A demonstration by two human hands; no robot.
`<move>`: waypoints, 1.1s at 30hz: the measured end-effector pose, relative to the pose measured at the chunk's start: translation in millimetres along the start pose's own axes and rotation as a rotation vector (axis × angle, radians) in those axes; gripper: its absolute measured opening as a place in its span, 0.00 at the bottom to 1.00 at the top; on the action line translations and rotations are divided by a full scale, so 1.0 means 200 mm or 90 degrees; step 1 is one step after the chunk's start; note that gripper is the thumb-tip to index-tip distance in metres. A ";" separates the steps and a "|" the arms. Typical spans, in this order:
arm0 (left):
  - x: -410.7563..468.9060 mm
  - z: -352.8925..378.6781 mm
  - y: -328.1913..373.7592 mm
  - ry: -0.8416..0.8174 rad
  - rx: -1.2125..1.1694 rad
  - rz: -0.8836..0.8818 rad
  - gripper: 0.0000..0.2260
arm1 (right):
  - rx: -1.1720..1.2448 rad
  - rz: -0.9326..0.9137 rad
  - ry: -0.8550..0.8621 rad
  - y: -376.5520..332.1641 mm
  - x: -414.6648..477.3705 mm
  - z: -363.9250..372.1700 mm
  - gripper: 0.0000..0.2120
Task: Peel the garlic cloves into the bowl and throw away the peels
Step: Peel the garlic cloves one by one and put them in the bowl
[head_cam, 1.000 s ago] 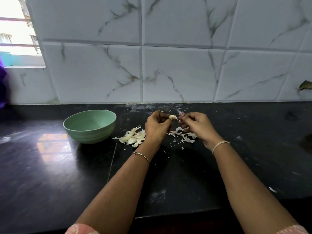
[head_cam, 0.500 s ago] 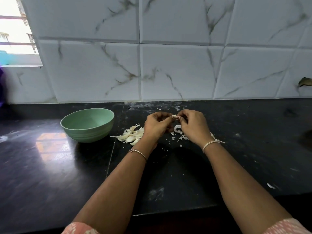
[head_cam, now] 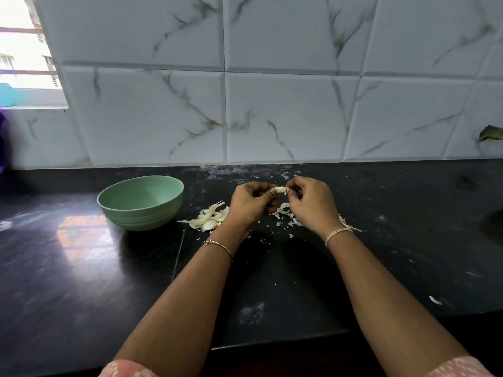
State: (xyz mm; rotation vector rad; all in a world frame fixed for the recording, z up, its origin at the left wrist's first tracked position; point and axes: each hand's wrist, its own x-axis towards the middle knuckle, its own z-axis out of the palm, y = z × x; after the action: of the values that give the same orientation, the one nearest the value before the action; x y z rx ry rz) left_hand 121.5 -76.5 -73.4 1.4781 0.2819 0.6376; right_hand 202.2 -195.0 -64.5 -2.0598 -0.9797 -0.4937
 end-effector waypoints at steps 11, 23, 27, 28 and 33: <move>0.02 0.01 -0.02 0.013 0.069 0.014 0.03 | -0.108 -0.016 0.007 -0.04 -0.02 -0.02 0.04; -0.01 -0.01 -0.02 -0.003 0.043 0.018 0.07 | -0.151 0.090 -0.056 0.08 -0.01 -0.10 0.04; -0.01 0.00 -0.03 -0.017 0.056 0.007 0.08 | -0.148 0.118 -0.083 0.06 -0.01 -0.12 0.03; -0.01 0.01 -0.03 -0.019 0.059 0.007 0.08 | -0.145 0.120 -0.085 0.05 -0.02 -0.12 0.05; -0.02 0.01 -0.03 -0.016 0.067 0.011 0.05 | -0.139 0.099 -0.145 0.04 -0.02 -0.12 0.07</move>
State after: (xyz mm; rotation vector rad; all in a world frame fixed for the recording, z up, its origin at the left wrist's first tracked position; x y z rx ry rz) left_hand 121.7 -80.4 -79.7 1.5899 0.2871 0.6256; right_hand 207.0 -218.8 -56.0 -2.4085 -0.9182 -0.2998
